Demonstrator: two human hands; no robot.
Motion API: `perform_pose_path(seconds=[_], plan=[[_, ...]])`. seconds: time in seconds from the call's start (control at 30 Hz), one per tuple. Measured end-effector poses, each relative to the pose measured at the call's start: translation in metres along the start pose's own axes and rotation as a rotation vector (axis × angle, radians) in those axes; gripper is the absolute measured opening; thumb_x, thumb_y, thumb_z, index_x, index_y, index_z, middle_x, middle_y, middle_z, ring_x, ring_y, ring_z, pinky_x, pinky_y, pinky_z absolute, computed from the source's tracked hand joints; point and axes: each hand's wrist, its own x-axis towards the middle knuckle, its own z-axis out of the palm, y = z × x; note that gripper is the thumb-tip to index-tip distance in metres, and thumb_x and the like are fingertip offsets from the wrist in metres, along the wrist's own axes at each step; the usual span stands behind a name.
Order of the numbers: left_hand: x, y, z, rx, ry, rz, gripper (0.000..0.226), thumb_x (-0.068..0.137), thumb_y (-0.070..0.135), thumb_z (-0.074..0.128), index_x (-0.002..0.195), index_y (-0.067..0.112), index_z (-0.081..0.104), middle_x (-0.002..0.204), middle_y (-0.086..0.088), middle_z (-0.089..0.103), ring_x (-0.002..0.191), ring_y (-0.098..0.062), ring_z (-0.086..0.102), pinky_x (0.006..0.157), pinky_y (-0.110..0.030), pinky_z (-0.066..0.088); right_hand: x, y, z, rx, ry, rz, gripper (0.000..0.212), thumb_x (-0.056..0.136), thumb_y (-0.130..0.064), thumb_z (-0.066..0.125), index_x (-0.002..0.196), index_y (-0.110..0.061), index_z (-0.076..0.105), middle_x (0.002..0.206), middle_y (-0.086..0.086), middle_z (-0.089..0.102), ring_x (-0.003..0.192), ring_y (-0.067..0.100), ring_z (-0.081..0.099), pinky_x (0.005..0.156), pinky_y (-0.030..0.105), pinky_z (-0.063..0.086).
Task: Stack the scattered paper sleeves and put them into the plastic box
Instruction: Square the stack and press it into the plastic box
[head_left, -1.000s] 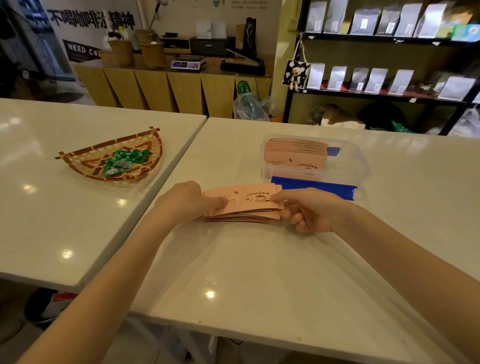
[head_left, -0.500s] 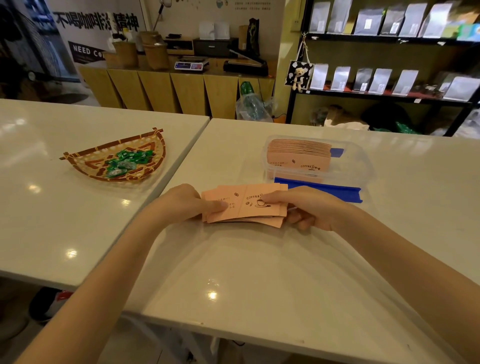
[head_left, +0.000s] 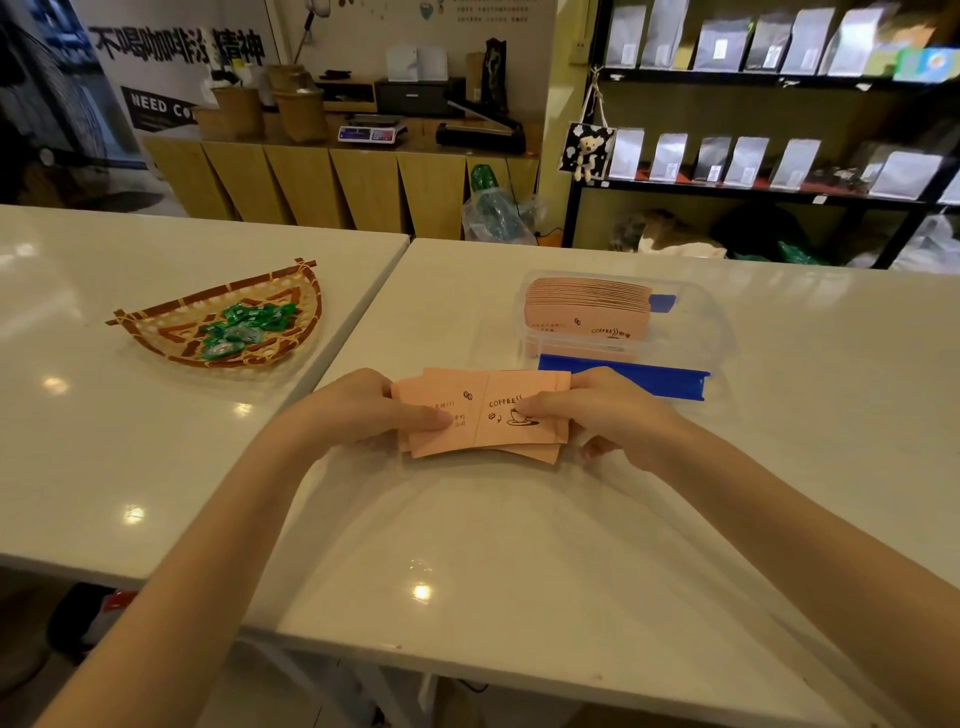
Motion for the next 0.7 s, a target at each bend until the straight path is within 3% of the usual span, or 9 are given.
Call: perform_pose_path(seconds=[0.07, 0.2, 0.37, 0.43, 0.5, 0.6, 0.7], plan=[[0.0, 0.0, 0.002, 0.002, 0.011, 0.002, 0.033, 0.069, 0.044, 0.071, 0.08, 0.014, 0.065, 0.087, -0.009, 0.065, 0.065, -0.015, 0.053, 0.059, -0.023, 0.041, 0.0, -0.001, 0.0, 0.065, 0.008, 0.015, 0.025, 0.074, -0.033, 0.07, 0.092, -0.017, 0.067, 0.081, -0.003, 0.069, 0.073, 0.014, 0.06, 0.07, 0.028, 0.05], [0.002, 0.001, 0.006, 0.025, 0.039, -0.014, 0.049, 0.068, 0.045, 0.071, 0.096, 0.006, 0.064, 0.093, -0.01, 0.067, 0.067, -0.014, 0.055, 0.06, -0.023, 0.044, 0.002, 0.001, 0.0, 0.197, 0.02, 0.068, 0.024, 0.071, -0.023, 0.074, 0.091, -0.012, 0.069, 0.088, 0.003, 0.074, 0.075, 0.015, 0.063, 0.058, 0.024, 0.046], [0.003, 0.001, 0.008, 0.065, 0.061, -0.053, 0.053, 0.067, 0.05, 0.07, 0.094, 0.004, 0.061, 0.077, -0.005, 0.058, 0.064, -0.015, 0.05, 0.055, -0.026, 0.037, 0.009, 0.006, -0.001, 0.349, 0.054, 0.146, 0.034, 0.067, -0.01, 0.077, 0.097, -0.004, 0.064, 0.091, 0.013, 0.075, 0.092, 0.025, 0.069, 0.071, 0.034, 0.05], [0.002, 0.0, 0.007, 0.061, 0.06, -0.05, 0.052, 0.068, 0.049, 0.069, 0.094, 0.005, 0.06, 0.078, -0.005, 0.058, 0.065, -0.015, 0.05, 0.055, -0.026, 0.036, 0.009, 0.006, -0.002, 0.352, 0.019, 0.143, 0.035, 0.067, -0.008, 0.076, 0.099, -0.003, 0.062, 0.093, 0.014, 0.075, 0.086, 0.024, 0.067, 0.063, 0.03, 0.045], [0.0, 0.0, 0.007, 0.056, 0.051, -0.034, 0.044, 0.07, 0.047, 0.069, 0.088, 0.008, 0.058, 0.079, -0.004, 0.057, 0.065, -0.014, 0.049, 0.056, -0.026, 0.036, 0.009, 0.005, -0.003, 0.332, -0.026, 0.133, 0.033, 0.068, -0.007, 0.075, 0.099, -0.003, 0.064, 0.096, 0.014, 0.074, 0.084, 0.022, 0.062, 0.06, 0.028, 0.041], [-0.004, -0.002, 0.007, 0.009, 0.039, 0.011, 0.03, 0.07, 0.04, 0.072, 0.077, 0.02, 0.051, 0.079, 0.001, 0.057, 0.067, -0.011, 0.052, 0.058, -0.023, 0.042, 0.008, 0.006, -0.004, 0.288, -0.091, 0.08, 0.024, 0.069, -0.006, 0.074, 0.091, -0.009, 0.066, 0.097, 0.013, 0.074, 0.087, 0.023, 0.062, 0.069, 0.031, 0.043], [-0.008, -0.006, 0.011, -0.079, 0.062, 0.053, 0.045, 0.063, 0.033, 0.079, 0.094, 0.019, 0.049, 0.091, 0.004, 0.058, 0.078, -0.01, 0.056, 0.063, -0.024, 0.052, 0.004, 0.008, -0.005, 0.225, -0.109, -0.02, 0.033, 0.068, -0.006, 0.075, 0.094, -0.019, 0.06, 0.098, 0.006, 0.072, 0.09, 0.022, 0.067, 0.074, 0.034, 0.052]])
